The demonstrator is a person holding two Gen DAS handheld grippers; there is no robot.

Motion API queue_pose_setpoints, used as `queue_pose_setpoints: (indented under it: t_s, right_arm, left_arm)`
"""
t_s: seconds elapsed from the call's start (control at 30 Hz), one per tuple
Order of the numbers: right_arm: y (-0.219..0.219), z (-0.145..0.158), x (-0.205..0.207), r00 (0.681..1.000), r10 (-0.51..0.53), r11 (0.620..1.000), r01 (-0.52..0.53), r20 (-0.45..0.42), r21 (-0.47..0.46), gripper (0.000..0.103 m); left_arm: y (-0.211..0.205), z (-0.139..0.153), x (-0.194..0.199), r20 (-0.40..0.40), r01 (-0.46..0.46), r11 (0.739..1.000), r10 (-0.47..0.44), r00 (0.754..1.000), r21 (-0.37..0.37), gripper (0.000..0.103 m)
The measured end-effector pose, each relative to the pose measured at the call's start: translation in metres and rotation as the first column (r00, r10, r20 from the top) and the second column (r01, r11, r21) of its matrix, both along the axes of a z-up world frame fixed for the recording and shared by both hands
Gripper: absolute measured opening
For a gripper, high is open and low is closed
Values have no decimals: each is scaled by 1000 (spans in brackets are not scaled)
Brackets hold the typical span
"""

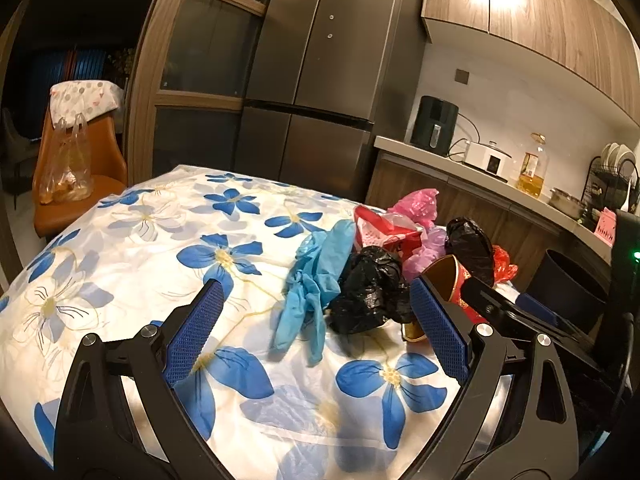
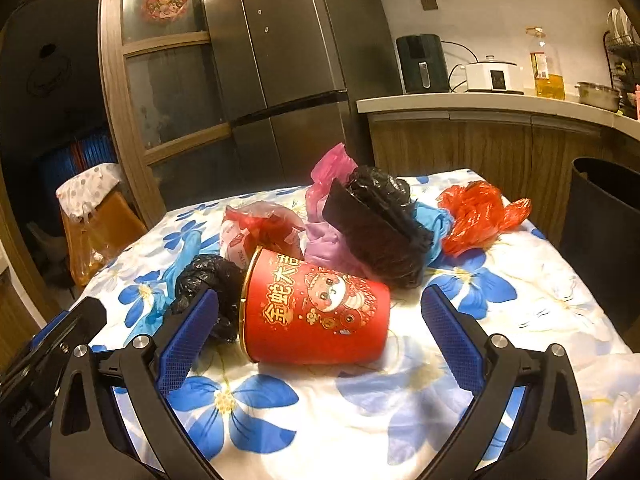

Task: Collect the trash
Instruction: 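Grasp the black plastic bag with the left tool while the right tool grasps the red cup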

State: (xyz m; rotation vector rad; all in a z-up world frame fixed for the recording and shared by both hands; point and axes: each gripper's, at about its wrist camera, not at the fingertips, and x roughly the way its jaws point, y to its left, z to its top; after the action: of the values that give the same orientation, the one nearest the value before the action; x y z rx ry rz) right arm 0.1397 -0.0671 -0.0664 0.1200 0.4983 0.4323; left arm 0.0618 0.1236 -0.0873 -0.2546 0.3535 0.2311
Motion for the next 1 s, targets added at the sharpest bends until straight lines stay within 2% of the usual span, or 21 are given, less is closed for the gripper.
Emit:
queue_pose_setpoints:
  t_s: [0.47,0.73,1.0]
  right_arm:
    - [4,-15,25,997,0,1000,2,-74,25,97]
    - [2,-15,24,997,8,1000,-7,-81,7,84]
    - [-12,-14,20,998,-5,1000,5,-65,6,84]
  left_arm:
    - [9,-4,7,-5,-11,1000,11,1000,-10,93]
    - [0,-5,15,-15,7,1000,-7,1000,9,93]
    - [-12,-5,21,-19,45,999,-45,999,15,93]
